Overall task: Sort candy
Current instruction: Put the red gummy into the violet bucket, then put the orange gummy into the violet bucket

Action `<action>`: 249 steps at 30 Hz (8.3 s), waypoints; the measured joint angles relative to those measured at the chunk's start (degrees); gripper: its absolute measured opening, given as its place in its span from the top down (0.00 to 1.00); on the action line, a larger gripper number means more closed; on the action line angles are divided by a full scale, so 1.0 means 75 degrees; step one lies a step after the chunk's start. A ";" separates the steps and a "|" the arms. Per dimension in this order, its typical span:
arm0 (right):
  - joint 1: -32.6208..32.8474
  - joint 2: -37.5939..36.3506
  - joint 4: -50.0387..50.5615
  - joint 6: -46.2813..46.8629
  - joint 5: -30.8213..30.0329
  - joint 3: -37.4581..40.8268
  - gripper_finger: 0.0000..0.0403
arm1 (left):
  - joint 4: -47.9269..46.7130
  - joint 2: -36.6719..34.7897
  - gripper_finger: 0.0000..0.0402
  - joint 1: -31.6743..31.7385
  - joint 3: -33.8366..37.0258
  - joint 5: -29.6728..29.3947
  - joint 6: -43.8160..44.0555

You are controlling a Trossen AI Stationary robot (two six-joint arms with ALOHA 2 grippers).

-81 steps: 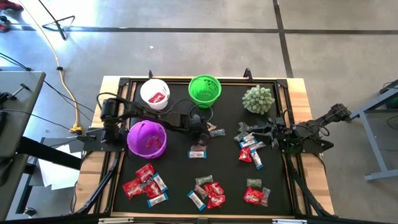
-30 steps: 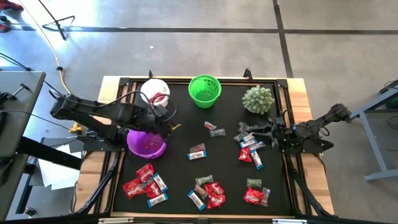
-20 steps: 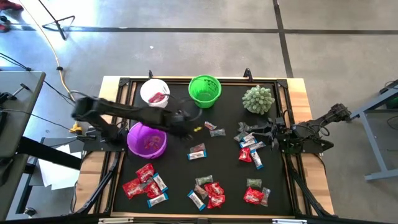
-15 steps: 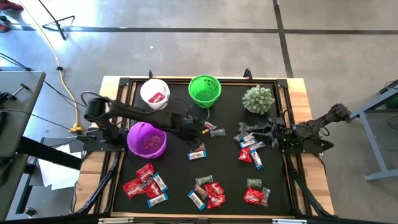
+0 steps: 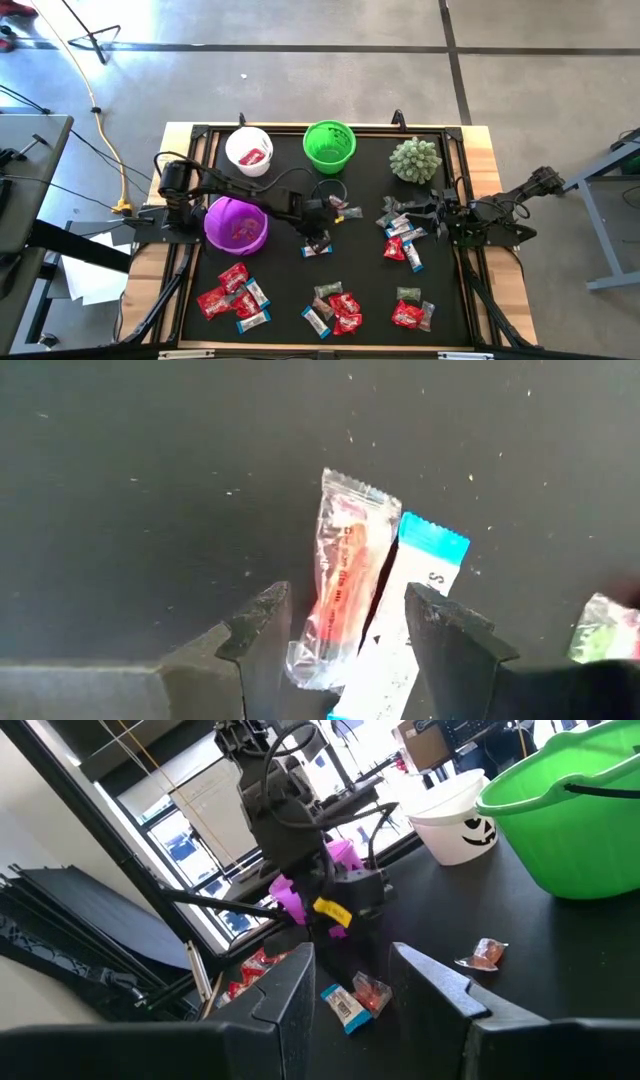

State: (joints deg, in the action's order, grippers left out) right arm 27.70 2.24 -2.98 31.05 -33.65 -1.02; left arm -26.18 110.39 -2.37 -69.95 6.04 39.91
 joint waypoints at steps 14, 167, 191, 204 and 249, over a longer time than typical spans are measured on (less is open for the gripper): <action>-0.0001 0.0000 0.0000 -0.0002 0.0000 0.0001 0.69 | -0.0011 0.0273 0.61 0.0055 -0.0017 -0.0221 -0.0334; -0.0002 -0.0003 0.0000 0.0000 0.0000 0.0002 0.69 | 0.0786 0.0129 0.63 0.1472 -0.0959 -0.1125 -0.8931; -0.0002 -0.0003 0.0000 -0.0002 0.0001 0.0002 0.69 | 0.1365 0.0257 0.63 0.1058 -0.0970 -0.1095 -0.9348; -0.0002 0.0000 0.0000 -0.0003 0.0003 0.0003 0.69 | 0.1877 0.0754 0.63 0.1043 -0.0953 -0.1257 -0.9351; -0.0003 0.0003 0.0000 0.0000 0.0000 0.0000 0.69 | 0.1622 0.1028 0.94 0.1106 -0.0950 -0.1297 -0.7133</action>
State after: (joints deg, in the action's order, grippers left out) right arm 27.68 2.26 -2.98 31.05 -33.65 -1.01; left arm -14.02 118.11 5.93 -77.08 -3.69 -13.58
